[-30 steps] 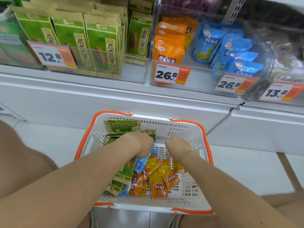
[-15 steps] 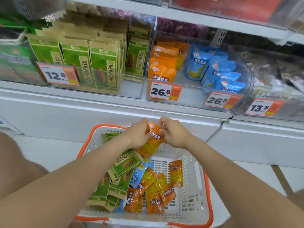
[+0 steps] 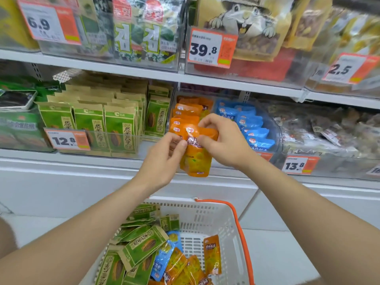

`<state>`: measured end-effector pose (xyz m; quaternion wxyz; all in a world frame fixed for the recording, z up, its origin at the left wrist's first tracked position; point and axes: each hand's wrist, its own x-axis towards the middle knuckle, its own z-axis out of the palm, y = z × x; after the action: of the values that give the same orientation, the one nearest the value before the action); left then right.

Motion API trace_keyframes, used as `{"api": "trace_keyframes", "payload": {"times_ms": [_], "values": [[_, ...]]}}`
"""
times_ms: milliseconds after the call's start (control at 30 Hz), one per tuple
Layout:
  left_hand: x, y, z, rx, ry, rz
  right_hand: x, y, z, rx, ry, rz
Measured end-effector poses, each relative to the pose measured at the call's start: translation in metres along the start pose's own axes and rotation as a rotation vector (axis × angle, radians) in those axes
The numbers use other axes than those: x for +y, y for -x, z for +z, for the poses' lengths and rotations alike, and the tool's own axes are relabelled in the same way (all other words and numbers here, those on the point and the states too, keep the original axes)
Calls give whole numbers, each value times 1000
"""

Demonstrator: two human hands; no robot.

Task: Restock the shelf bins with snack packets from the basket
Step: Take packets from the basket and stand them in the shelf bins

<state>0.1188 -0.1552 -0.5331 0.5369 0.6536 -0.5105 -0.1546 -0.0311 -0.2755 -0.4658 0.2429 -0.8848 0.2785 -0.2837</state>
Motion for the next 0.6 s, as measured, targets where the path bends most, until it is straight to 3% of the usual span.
{"api": "trace_keyframes", "payload": {"times_ms": [100,200,400,600], "values": [[14,-15,-7,149,-297,188,-5,-16,-21,292,13,50],[15,-36,-13,143,-587,322,0,-29,-28,463,125,150],[16,-66,-5,17,-803,308,29,-53,-2,290,467,253],[26,-120,9,-176,-904,102,41,-94,12,266,431,443]]}}
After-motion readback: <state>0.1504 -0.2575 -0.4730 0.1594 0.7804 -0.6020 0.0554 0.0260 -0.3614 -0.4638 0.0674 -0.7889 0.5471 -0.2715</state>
